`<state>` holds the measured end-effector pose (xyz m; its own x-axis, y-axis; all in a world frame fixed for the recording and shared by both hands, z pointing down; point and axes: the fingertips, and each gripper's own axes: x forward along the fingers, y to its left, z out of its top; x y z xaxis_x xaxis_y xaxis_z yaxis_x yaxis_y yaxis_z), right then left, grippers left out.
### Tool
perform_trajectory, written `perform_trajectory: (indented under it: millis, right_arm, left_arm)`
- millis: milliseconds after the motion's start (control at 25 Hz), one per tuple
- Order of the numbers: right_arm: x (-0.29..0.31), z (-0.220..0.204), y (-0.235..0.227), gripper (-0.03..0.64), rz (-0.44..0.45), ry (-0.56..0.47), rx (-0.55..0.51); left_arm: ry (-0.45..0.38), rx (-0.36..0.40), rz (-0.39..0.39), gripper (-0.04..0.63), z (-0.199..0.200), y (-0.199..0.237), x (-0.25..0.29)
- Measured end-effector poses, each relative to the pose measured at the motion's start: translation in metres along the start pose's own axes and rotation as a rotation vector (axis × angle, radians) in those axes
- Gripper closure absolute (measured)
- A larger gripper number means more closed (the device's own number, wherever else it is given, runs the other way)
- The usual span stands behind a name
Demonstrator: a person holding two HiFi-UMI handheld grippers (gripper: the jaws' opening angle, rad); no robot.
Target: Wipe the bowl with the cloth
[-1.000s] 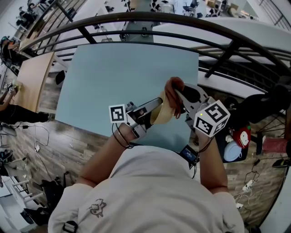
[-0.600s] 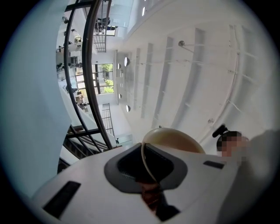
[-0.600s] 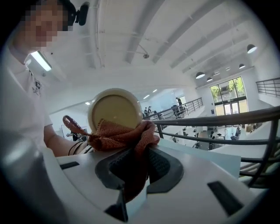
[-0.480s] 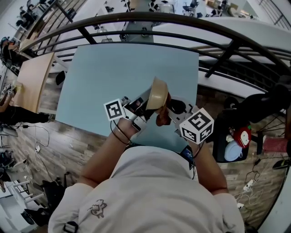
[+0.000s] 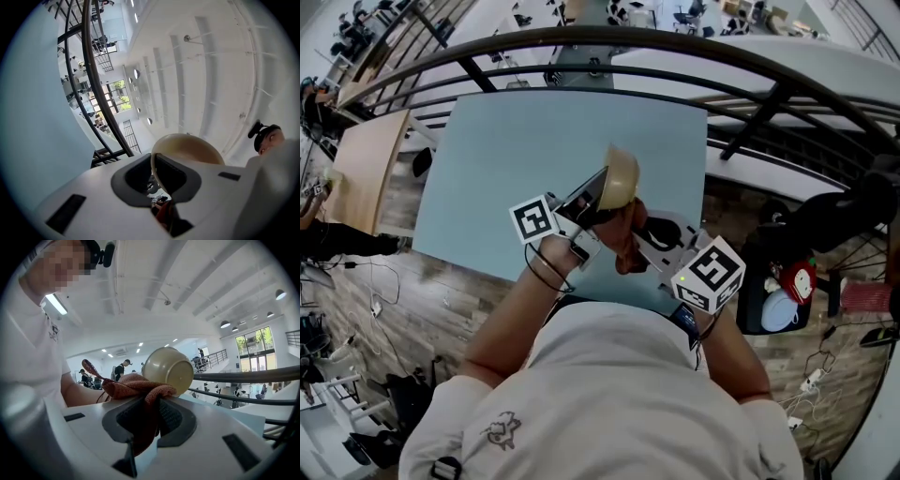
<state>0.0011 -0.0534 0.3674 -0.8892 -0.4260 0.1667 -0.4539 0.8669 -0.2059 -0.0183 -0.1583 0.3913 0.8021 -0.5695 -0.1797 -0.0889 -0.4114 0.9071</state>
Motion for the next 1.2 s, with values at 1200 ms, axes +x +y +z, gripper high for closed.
perform_trajectory:
  millis: [1200]
  right_arm:
    - [-0.031,0.033,-0.092,0.545,-0.188,-0.145,0.104]
  left_arm:
    - [0.175,-0.128,-0.211,0.572,-0.061,-0.034,0.003]
